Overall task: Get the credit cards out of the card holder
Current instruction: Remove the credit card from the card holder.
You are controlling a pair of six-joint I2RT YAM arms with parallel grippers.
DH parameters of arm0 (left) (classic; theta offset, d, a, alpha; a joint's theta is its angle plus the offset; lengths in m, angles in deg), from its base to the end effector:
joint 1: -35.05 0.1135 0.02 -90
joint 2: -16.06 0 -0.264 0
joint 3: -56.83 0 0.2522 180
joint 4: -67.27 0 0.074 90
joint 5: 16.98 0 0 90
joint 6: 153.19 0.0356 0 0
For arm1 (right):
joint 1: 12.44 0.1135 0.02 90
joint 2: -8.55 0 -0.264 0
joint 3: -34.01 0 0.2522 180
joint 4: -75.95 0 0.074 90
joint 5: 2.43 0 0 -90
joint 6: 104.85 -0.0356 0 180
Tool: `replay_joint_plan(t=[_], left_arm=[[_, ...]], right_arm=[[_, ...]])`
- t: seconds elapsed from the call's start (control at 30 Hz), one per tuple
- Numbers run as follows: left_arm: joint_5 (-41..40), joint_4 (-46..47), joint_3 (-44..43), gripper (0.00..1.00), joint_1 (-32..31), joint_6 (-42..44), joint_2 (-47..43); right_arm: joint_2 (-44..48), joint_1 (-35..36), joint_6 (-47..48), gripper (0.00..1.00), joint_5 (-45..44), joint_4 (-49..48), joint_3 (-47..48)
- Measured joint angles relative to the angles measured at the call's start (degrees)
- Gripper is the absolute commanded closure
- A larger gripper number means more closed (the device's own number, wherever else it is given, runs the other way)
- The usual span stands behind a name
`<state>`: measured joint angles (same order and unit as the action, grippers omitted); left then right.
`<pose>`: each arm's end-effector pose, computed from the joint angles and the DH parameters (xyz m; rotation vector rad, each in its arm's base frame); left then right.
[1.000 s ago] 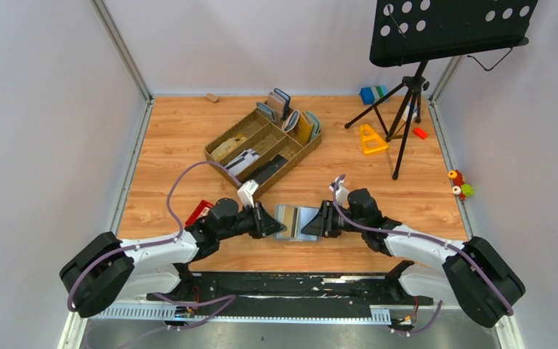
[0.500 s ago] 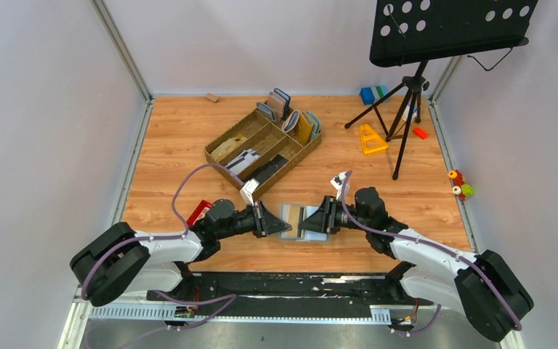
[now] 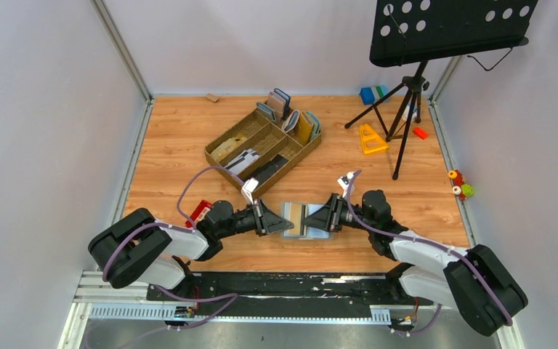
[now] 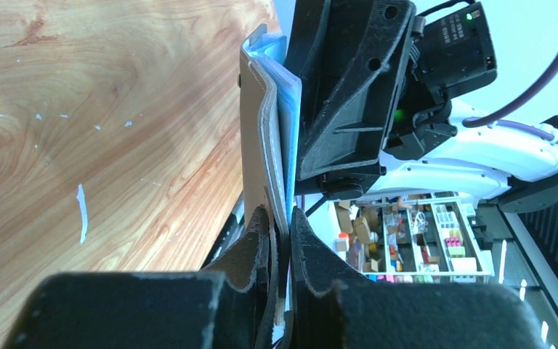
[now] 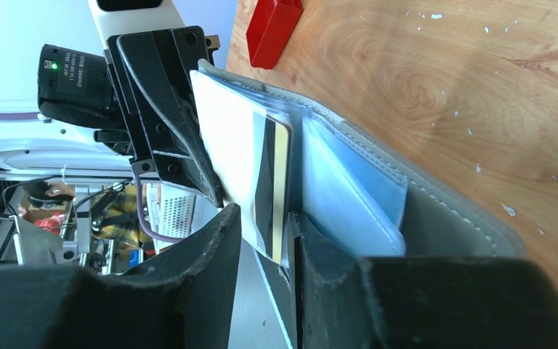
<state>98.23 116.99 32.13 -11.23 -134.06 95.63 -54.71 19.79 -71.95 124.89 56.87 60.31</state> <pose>0.1432 -0.1717 0.1573 -0.0266 2.0488 -1.7996 0.1578 0.1250 0.1662 -0.0527 2.1867 1.5974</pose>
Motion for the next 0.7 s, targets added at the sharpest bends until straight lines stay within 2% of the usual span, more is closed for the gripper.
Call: replay_joint_plan(t=[0.1,0.3,0.5,0.7], left_arm=[[0.5,2.4,0.4,1.00,0.4,-0.9,0.5],[1.6,6.4,0.5,1.00,1.1,-1.5,0.5],[3.0,10.7,0.5,1.00,1.4,-2.7,1.9],[3.7,12.2,0.5,1.00,1.6,-3.4,2.8]], right_arm=[[0.3,-0.5,-1.4,0.79,0.2,-2.1,-1.0],[4.9,-1.3,-2.1,0.82,0.6,-3.5,-1.6],[5.7,-1.9,-1.9,0.92,1.7,-4.3,-1.6],[5.9,-2.0,-0.9,0.91,2.0,-2.6,-1.0]])
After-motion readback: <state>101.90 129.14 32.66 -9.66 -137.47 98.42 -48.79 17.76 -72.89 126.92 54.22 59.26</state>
